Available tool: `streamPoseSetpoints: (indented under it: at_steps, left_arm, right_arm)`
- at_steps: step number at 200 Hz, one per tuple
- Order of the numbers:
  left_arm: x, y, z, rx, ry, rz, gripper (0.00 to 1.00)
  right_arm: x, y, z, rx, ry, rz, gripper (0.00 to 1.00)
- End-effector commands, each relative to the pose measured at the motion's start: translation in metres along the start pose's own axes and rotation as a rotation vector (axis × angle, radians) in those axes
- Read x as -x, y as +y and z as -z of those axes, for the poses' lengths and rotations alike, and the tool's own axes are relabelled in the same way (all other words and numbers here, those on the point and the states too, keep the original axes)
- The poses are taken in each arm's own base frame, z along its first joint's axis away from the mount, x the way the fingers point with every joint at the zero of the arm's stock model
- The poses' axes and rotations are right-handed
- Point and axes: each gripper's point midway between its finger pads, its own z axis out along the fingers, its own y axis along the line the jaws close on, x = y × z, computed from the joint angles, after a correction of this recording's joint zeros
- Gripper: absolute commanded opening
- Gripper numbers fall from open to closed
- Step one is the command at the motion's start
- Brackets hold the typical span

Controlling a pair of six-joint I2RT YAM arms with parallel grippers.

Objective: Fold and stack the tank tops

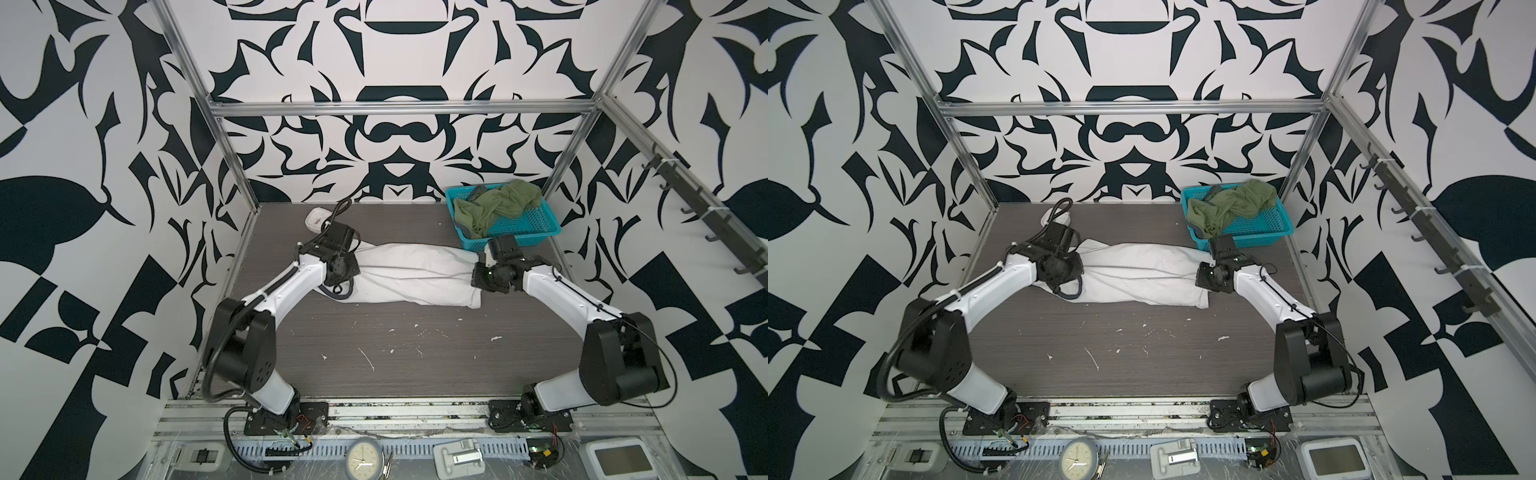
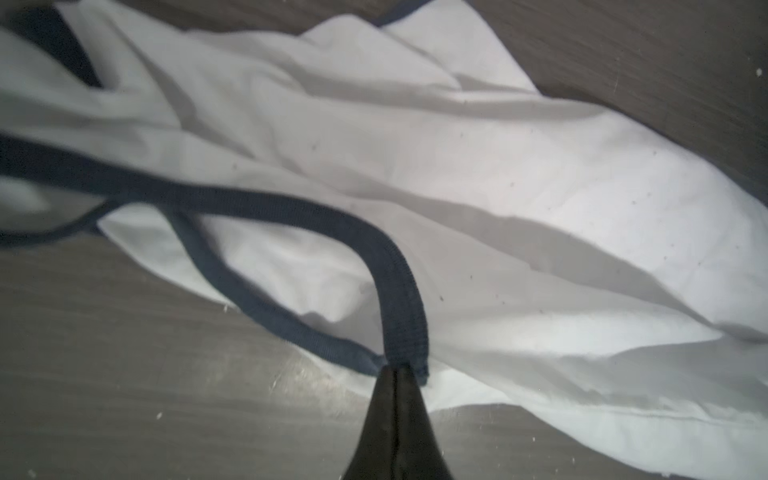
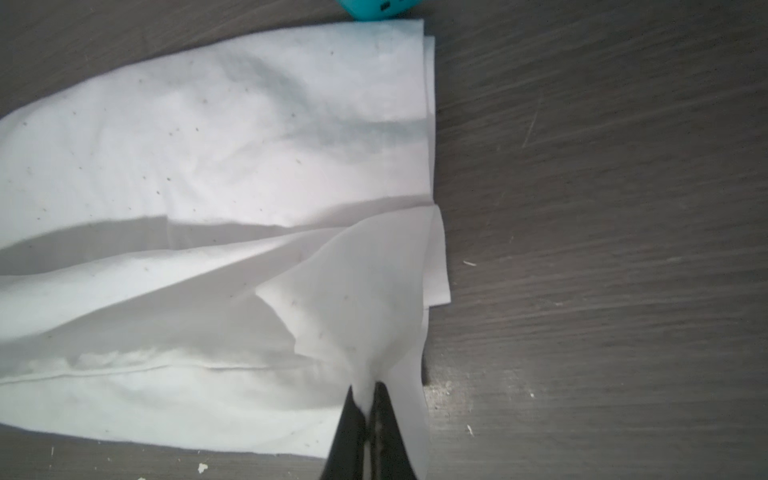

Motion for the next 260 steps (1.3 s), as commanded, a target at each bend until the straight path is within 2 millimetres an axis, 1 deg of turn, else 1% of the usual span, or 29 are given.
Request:
streamPoseSetpoints:
  at_steps: [1,20,31,41,43,53,67,82,104,121,134,152,169,185,221,231,244,251,260]
  left_arm:
    - [0.020,-0.012,-0.024,0.031,0.038,-0.046,0.00]
    - [0.035,-0.013,-0.051,0.060,0.068,-0.031,0.00]
    - [0.039,-0.012,-0.063,0.064,0.094,-0.019,0.00]
    - [0.040,-0.014,-0.073,0.058,0.118,-0.021,0.00]
    - [0.040,-0.015,-0.074,0.055,0.119,-0.021,0.01]
    - [0.041,-0.019,-0.077,0.040,0.122,-0.024,0.11]
    - [0.042,-0.026,-0.073,-0.004,0.114,-0.024,0.25]
    - [0.043,-0.030,-0.068,-0.040,0.097,-0.022,0.35]
    - [0.040,-0.029,-0.068,-0.046,0.097,-0.030,0.39]
    - [0.036,-0.026,-0.074,-0.042,0.114,-0.027,0.41]
    - [0.034,-0.026,-0.081,-0.051,0.129,-0.017,0.39]
    - [0.035,-0.031,-0.085,-0.073,0.129,-0.010,0.36]
    - [0.038,-0.034,-0.088,-0.081,0.126,-0.008,0.30]
    - [0.042,-0.036,-0.090,-0.083,0.118,-0.011,0.27]
    - [0.048,-0.035,-0.094,-0.061,0.110,-0.024,0.13]
    - [0.050,-0.035,-0.092,-0.054,0.104,-0.027,0.08]
    - [0.053,-0.031,-0.084,-0.038,0.085,-0.027,0.02]
    - [0.055,-0.030,-0.077,-0.034,0.069,-0.028,0.00]
    - [0.057,-0.028,-0.066,-0.030,0.047,-0.027,0.00]
  right_arm:
    - [0.034,0.014,0.012,0.016,-0.081,0.022,0.00]
    - [0.047,0.012,0.008,-0.007,-0.094,0.017,0.00]
    - [0.052,0.012,0.004,-0.010,-0.092,0.010,0.00]
    - [0.055,0.013,0.001,-0.005,-0.089,0.003,0.00]
    - [0.056,0.014,0.001,-0.001,-0.091,0.003,0.00]
    - [0.059,0.018,-0.001,0.014,-0.089,-0.002,0.00]
    - [0.061,0.021,-0.004,0.030,-0.092,-0.008,0.00]
    - [0.061,0.022,-0.006,0.032,-0.090,-0.008,0.00]
    - [0.058,0.021,-0.010,0.032,-0.079,-0.009,0.00]
    - [0.055,0.020,-0.012,0.033,-0.071,-0.011,0.00]
    - [0.053,0.019,-0.013,0.034,-0.069,-0.012,0.00]
    - [0.049,0.018,-0.013,0.033,-0.064,-0.014,0.00]
    - [0.047,0.017,-0.012,0.035,-0.061,-0.013,0.00]
    - [0.045,0.017,-0.012,0.036,-0.059,-0.013,0.00]
    - [0.045,0.016,-0.008,0.034,-0.065,-0.011,0.00]
    - [0.046,0.016,-0.005,0.033,-0.073,-0.012,0.00]
    - [0.047,0.016,0.000,0.033,-0.081,-0.010,0.00]
    - [0.048,0.017,0.003,0.032,-0.088,-0.007,0.00]
    - [0.049,0.016,0.008,0.028,-0.097,-0.005,0.00]
